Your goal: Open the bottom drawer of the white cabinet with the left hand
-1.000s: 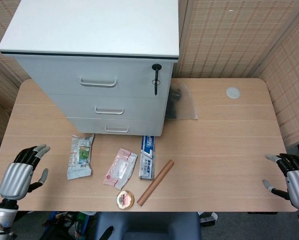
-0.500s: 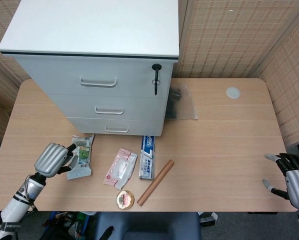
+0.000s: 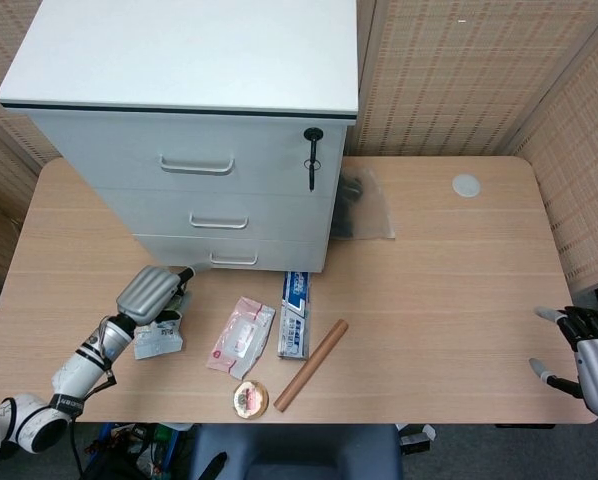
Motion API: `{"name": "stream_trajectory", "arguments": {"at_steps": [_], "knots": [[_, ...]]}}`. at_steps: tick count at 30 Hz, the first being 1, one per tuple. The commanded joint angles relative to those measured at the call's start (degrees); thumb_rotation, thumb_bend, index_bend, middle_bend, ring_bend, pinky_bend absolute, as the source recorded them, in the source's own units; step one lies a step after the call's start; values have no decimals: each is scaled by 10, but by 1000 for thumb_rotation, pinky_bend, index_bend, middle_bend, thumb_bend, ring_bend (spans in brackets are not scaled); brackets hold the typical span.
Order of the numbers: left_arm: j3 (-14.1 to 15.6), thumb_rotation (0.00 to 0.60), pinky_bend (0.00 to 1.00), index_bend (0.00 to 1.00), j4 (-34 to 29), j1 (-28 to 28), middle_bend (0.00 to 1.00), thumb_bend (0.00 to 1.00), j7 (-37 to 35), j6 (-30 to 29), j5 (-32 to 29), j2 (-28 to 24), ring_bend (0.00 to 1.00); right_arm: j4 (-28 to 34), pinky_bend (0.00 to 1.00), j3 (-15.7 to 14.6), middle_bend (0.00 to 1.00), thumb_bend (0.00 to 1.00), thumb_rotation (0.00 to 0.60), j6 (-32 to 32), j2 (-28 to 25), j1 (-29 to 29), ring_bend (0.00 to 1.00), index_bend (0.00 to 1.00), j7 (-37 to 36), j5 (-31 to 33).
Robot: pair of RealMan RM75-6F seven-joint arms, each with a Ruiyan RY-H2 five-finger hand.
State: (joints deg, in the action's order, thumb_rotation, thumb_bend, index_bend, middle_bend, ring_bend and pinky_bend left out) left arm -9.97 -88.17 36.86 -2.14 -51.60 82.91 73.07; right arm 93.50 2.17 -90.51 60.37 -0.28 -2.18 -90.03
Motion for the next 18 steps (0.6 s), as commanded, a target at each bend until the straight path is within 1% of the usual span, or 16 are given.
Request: {"name": "stream_trajectory", "arguments": {"at_steps": [1, 10, 18], "knots": [[-6, 600, 1000, 165, 11, 15, 964, 618, 5, 14, -14, 10, 934, 1, 184, 0, 335, 148, 600, 0, -1, 0, 208, 268, 0, 1], [-11, 600, 1000, 164, 29, 47, 964, 618, 13, 39, -44, 29, 934, -3, 184, 1, 335, 148, 600, 0, -2, -3, 208, 269, -5, 7], [-9, 600, 1000, 166, 40, 67, 964, 618, 26, 59, -69, 38, 935, -9, 184, 2, 335, 148, 600, -7, -1, -9, 208, 268, -12, 12]]}}
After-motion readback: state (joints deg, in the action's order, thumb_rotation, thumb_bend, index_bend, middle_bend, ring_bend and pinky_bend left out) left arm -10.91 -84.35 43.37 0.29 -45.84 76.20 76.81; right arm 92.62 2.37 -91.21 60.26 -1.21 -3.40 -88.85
